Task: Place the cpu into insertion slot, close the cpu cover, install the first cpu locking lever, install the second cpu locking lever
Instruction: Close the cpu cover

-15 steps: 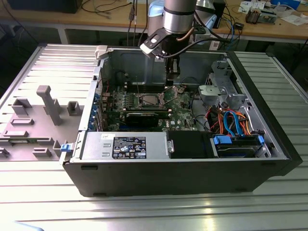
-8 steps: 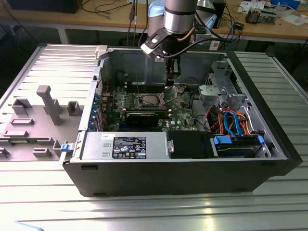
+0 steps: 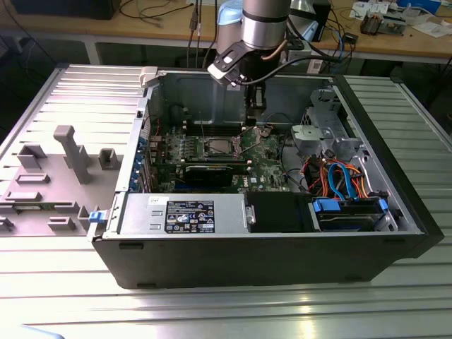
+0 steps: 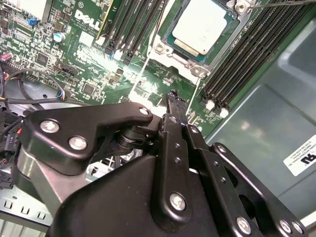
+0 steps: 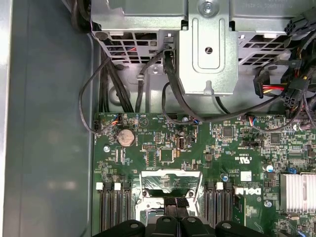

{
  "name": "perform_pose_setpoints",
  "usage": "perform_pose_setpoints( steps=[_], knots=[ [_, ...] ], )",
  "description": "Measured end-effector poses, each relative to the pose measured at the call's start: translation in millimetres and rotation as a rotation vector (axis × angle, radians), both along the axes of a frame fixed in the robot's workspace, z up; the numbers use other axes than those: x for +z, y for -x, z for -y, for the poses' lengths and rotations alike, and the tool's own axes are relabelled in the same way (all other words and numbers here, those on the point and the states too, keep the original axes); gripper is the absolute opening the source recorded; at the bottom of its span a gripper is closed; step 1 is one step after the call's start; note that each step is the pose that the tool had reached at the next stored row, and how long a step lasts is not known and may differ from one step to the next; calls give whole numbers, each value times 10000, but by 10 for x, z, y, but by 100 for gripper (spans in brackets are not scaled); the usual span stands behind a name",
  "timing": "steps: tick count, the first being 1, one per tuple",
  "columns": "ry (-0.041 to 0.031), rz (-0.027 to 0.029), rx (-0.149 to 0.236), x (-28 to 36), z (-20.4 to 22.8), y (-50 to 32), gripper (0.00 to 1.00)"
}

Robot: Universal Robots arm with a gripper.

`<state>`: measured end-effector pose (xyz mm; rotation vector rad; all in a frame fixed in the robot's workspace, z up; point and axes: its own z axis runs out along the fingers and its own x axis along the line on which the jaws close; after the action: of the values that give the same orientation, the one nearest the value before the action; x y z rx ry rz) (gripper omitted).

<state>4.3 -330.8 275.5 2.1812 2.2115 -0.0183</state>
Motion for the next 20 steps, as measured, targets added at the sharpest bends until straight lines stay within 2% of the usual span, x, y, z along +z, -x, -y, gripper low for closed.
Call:
perform_pose_setpoints(
  steps=[11, 20],
  knots=[
    [-1, 1, -1, 0, 0, -37, 11],
    [-1, 1, -1, 0, 0, -36, 11]
  ],
)
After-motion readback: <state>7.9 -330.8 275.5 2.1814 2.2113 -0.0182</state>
